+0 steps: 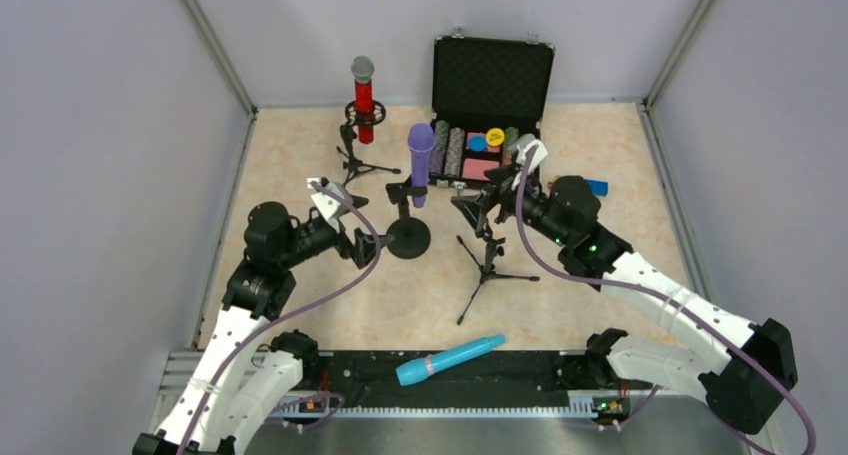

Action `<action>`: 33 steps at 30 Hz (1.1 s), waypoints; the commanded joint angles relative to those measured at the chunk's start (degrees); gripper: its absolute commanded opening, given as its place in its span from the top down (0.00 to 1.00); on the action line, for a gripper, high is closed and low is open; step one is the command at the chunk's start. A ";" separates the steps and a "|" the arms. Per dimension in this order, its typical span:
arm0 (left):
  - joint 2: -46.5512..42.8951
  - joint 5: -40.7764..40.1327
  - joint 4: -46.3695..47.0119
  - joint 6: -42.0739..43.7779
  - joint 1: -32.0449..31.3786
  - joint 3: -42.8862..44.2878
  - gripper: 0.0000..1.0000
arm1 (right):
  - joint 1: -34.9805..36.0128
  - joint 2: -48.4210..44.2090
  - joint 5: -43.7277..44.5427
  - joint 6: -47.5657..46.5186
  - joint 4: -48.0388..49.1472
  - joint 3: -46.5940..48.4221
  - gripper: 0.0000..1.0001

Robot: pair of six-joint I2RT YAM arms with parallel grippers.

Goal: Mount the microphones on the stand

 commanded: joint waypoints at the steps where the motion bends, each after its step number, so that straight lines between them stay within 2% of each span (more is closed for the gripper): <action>1: -0.39 3.86 -1.11 -5.82 -0.07 -2.01 0.01 | 0.73 -3.23 3.65 -1.08 -13.46 1.14 0.01; 6: 0.91 4.72 4.49 -15.46 -0.07 -3.49 0.01 | 0.69 -2.85 5.74 0.67 -24.54 4.74 0.01; 12: 4.87 6.05 11.92 -25.31 -0.07 -4.52 0.01 | 0.69 -0.86 6.43 3.76 -30.45 6.59 0.01; 18: 7.48 6.20 9.51 -23.95 -0.07 -3.24 0.01 | 0.78 3.91 5.97 1.98 -36.94 10.94 0.01; 24: 6.53 7.15 10.65 -18.44 -0.14 -3.23 0.01 | 1.41 7.32 6.78 -0.66 -41.21 14.31 0.09; 26: 6.66 7.20 10.69 -17.14 -0.16 -2.60 0.01 | 2.06 8.62 6.76 -1.39 -42.15 15.34 0.12; 31: 8.60 7.88 9.60 -14.53 -0.16 -0.95 0.01 | 3.98 12.66 6.79 -3.44 -45.96 19.33 0.39; 33: 9.20 8.47 9.93 -13.47 -0.15 -0.65 0.01 | 5.27 14.38 8.07 -4.61 -47.92 21.23 0.43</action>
